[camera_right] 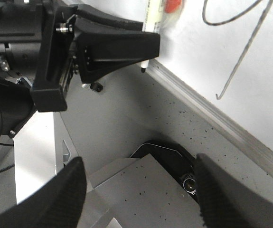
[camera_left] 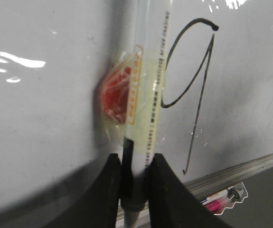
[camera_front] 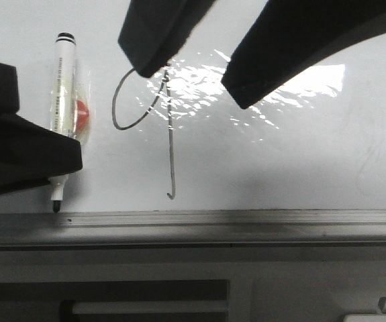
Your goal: Write number 9 on whiteboard
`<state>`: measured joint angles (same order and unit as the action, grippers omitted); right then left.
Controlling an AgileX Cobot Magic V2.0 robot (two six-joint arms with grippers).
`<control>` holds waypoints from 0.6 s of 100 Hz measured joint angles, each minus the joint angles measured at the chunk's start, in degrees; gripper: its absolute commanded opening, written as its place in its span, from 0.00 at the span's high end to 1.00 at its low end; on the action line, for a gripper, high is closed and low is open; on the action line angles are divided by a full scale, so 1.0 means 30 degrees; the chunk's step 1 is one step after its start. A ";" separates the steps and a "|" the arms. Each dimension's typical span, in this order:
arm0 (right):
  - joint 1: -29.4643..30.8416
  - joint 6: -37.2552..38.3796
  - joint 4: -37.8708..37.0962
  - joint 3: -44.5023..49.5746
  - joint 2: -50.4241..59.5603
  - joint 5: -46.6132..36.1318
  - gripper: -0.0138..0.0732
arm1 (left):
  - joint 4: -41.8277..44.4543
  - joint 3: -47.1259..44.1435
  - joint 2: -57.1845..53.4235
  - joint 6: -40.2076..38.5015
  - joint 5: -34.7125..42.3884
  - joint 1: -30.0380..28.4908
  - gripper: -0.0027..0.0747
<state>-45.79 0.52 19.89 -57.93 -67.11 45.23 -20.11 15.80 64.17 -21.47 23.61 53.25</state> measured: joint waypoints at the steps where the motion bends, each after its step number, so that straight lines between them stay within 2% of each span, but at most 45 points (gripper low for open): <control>1: 0.0000 0.0000 0.0000 0.0000 0.0000 0.0000 0.35 | 0.0000 0.0000 0.0000 0.0000 0.0000 0.0000 0.97; 6: 0.0000 0.0000 0.0000 0.0000 0.0000 0.0032 0.35 | 0.0000 0.0000 0.0000 0.0000 0.0000 0.0000 0.92; 23: 0.0000 0.0087 0.0000 0.0000 0.0000 0.0032 0.40 | -0.0166 0.0000 0.0012 0.0000 0.0000 0.0000 0.54; 30: 0.0000 0.0087 0.0000 0.0000 0.0000 0.0032 0.44 | -0.0243 0.0000 0.0012 0.0000 0.0134 0.0000 0.44; 37: 0.0000 0.0087 0.0000 0.0000 0.0000 0.0032 0.48 | -0.0243 0.0000 0.0012 0.0000 0.0319 0.0000 0.41; 60: 0.0000 0.0087 -0.0131 0.0000 0.0000 0.0032 0.59 | -0.0111 0.0000 -0.0121 0.0000 0.0568 0.0041 0.41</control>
<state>-45.79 0.78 19.49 -57.93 -67.11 45.33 -20.44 15.80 63.81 -21.47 25.32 53.38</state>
